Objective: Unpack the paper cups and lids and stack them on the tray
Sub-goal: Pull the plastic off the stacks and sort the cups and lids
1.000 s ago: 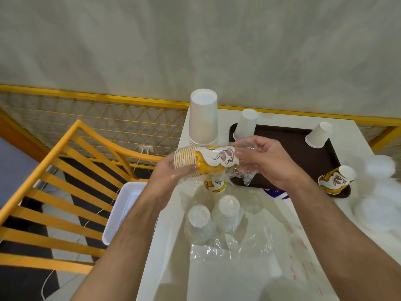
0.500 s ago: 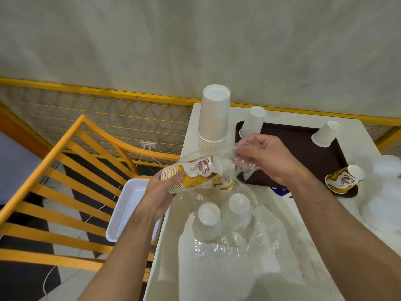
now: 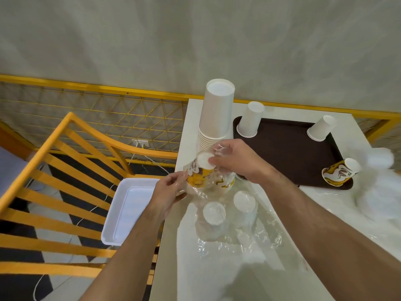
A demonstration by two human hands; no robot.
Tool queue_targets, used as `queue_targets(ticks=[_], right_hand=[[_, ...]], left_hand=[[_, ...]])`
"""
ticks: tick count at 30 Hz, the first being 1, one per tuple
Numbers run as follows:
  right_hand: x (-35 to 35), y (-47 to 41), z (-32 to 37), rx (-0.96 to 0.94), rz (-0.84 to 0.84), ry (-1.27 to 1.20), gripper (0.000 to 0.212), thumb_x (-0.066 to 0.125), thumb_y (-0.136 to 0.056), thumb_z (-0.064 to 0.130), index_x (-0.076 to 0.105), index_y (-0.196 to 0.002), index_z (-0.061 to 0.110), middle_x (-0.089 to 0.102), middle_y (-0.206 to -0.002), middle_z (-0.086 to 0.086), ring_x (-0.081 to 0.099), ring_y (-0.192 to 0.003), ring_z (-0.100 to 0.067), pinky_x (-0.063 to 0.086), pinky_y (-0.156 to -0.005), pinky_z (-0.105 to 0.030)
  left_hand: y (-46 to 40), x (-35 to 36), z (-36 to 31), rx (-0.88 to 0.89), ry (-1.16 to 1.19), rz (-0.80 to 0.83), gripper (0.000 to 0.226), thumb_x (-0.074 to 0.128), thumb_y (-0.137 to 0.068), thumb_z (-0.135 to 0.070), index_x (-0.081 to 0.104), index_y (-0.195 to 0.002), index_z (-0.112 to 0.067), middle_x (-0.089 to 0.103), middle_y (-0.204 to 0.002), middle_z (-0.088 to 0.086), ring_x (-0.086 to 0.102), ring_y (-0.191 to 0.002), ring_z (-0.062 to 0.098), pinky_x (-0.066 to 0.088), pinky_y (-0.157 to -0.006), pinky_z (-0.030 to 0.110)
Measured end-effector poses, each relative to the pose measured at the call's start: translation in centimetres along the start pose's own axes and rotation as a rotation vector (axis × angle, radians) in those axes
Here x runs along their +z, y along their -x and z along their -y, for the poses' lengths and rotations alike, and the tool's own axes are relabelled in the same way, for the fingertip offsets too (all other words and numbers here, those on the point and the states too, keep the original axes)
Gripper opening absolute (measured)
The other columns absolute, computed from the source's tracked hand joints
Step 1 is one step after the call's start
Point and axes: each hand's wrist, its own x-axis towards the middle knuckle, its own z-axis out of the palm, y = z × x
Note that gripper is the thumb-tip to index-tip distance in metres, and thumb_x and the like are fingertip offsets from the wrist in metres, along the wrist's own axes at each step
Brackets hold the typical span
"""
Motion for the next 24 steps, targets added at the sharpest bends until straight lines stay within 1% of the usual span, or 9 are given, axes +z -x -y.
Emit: queue_targets(ticks=[1,3,5,7,13,16,18,21,24], right_hand=[[0.4,-0.3,0.2,0.002,-0.004,0.042,0.022,0.079,-0.082,0.013,0.074,-0.103,0.019,0.075,-0.097,-0.01,0.073,-0.07,-0.022,0.063,-0.072,-0.04],[1.2,-0.7,0.5,0.005,-0.006,0.135,0.023,0.076,-0.083,0.013,0.073,-0.105,0.019,0.074,-0.098,-0.006,0.071,-0.061,-0.011,0.058,-0.06,-0.025],[1.8,-1.0,0.9,0.017,-0.003,0.216,0.025,0.073,-0.086,0.012,0.073,-0.11,0.018,0.071,-0.1,-0.001,0.068,-0.054,-0.004,0.048,-0.049,-0.014],[2.0,-1.1,1.3,0.024,0.012,0.258,0.027,0.071,-0.088,0.012,0.072,-0.115,0.018,0.068,-0.1,0.004,0.067,-0.052,-0.001,0.043,-0.044,-0.01],[1.8,-1.8,2.9,-0.021,-0.023,0.312,0.02,0.07,-0.091,0.011,0.074,-0.109,0.021,0.069,-0.103,0.004,0.069,-0.058,-0.005,0.054,-0.055,-0.015],[1.8,-2.0,3.6,-0.032,-0.02,0.319,0.02,0.071,-0.09,0.012,0.074,-0.107,0.023,0.07,-0.104,0.003,0.074,-0.07,-0.013,0.062,-0.071,-0.027],[1.3,-2.1,4.0,-0.037,-0.038,0.266,0.017,0.073,-0.089,0.014,0.074,-0.104,0.023,0.069,-0.106,0.0,0.074,-0.075,-0.017,0.063,-0.076,-0.034],[-0.2,-1.4,4.6,-0.013,-0.022,0.094,0.019,0.075,-0.089,0.015,0.074,-0.107,0.018,0.07,-0.113,-0.003,0.075,-0.079,-0.019,0.061,-0.071,-0.028],[-2.2,0.2,5.4,0.035,0.045,-0.282,0.034,0.078,-0.085,0.012,0.07,-0.118,0.011,0.074,-0.113,-0.008,0.075,-0.087,-0.024,0.06,-0.074,-0.029]], left_hand=[[-0.2,-0.2,0.3,-0.001,-0.022,0.027,0.024,0.067,-0.091,-0.033,0.071,-0.111,-0.021,0.073,-0.111,0.003,0.066,-0.108,0.023,0.058,-0.087,0.038],[-0.6,-0.7,0.8,-0.005,-0.087,0.072,0.027,0.063,-0.092,-0.037,0.071,-0.114,-0.024,0.074,-0.11,0.002,0.066,-0.104,0.023,0.057,-0.089,0.036],[-0.9,-1.2,1.3,-0.031,-0.149,0.11,0.038,0.061,-0.088,-0.046,0.07,-0.12,-0.028,0.074,-0.107,0.005,0.066,-0.091,0.023,0.057,-0.088,0.038],[-1.1,-1.7,1.7,-0.067,-0.125,0.161,0.04,0.058,-0.09,-0.046,0.067,-0.124,-0.029,0.073,-0.096,0.006,0.062,-0.076,0.022,0.056,-0.083,0.034],[-1.9,-2.7,2.0,-0.061,-0.114,0.184,0.04,0.067,-0.09,-0.034,0.065,-0.127,-0.023,0.072,-0.093,0.013,0.061,-0.076,0.03,0.056,-0.09,0.045],[-2.1,-2.8,2.0,-0.059,-0.144,0.158,0.036,0.068,-0.09,-0.029,0.065,-0.126,-0.023,0.072,-0.099,0.014,0.064,-0.076,0.03,0.058,-0.09,0.048],[-2.1,-2.7,1.9,-0.063,-0.184,0.122,0.033,0.065,-0.094,-0.027,0.065,-0.126,-0.023,0.072,-0.105,0.011,0.067,-0.077,0.027,0.061,-0.085,0.043],[-1.6,-2.1,0.9,-0.051,-0.252,-0.026,0.024,0.057,-0.099,-0.036,0.065,-0.119,-0.026,0.068,-0.114,0.005,0.065,-0.09,0.02,0.056,-0.081,0.033],[0.4,-1.4,-1.4,0.026,-0.123,-0.158,0.03,0.043,-0.103,-0.045,0.061,-0.117,-0.024,0.064,-0.116,0.003,0.059,-0.101,0.017,0.045,-0.087,0.035]])
